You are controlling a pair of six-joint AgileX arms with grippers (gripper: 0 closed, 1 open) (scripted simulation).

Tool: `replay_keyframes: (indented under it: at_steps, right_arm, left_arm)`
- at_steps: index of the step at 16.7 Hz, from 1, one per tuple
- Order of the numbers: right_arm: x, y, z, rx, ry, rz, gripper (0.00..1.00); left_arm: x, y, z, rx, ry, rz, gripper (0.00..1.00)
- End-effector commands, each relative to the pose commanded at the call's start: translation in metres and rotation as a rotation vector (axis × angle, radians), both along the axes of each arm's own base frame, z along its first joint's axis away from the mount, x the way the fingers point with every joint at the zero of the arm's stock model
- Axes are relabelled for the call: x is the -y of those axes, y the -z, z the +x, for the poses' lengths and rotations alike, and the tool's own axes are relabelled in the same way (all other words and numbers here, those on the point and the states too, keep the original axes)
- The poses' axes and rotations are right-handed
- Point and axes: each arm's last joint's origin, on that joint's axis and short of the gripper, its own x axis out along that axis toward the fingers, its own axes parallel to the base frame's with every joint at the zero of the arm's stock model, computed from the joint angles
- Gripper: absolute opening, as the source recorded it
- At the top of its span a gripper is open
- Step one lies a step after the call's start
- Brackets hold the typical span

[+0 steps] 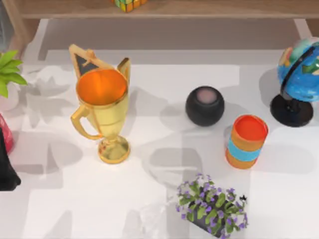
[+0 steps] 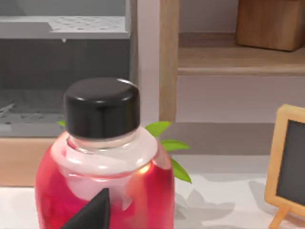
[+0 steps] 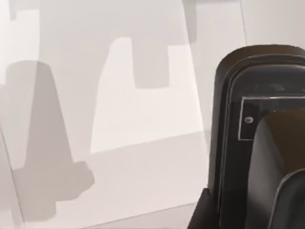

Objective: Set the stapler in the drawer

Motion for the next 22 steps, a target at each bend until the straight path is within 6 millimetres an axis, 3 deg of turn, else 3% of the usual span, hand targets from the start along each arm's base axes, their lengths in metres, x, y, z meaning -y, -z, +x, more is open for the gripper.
replay_keyframes:
  at_steps: [2,6,8,13,22]
  right_arm:
    - [0.003,0.017,0.006,-0.031,-0.021,0.008,0.00]
    - [-0.005,0.105,0.030,-0.200,-0.144,0.097,0.00]
    - [-0.004,0.133,0.030,-0.266,-0.175,0.132,0.00]
    - [-0.003,0.137,0.029,-0.278,-0.179,0.138,0.00]
    - [-0.003,0.137,0.029,-0.278,-0.179,0.138,0.68]
  left_arm:
    - [0.000,0.000,0.000,0.000,0.000,0.000,1.00]
    - [0.000,0.000,0.000,0.000,0.000,0.000,1.00]
    - [0.000,0.000,0.000,0.000,0.000,0.000,1.00]
    - [0.000,0.000,0.000,0.000,0.000,0.000,1.00]
    - [0.000,0.000,0.000,0.000,0.000,0.000,1.00]
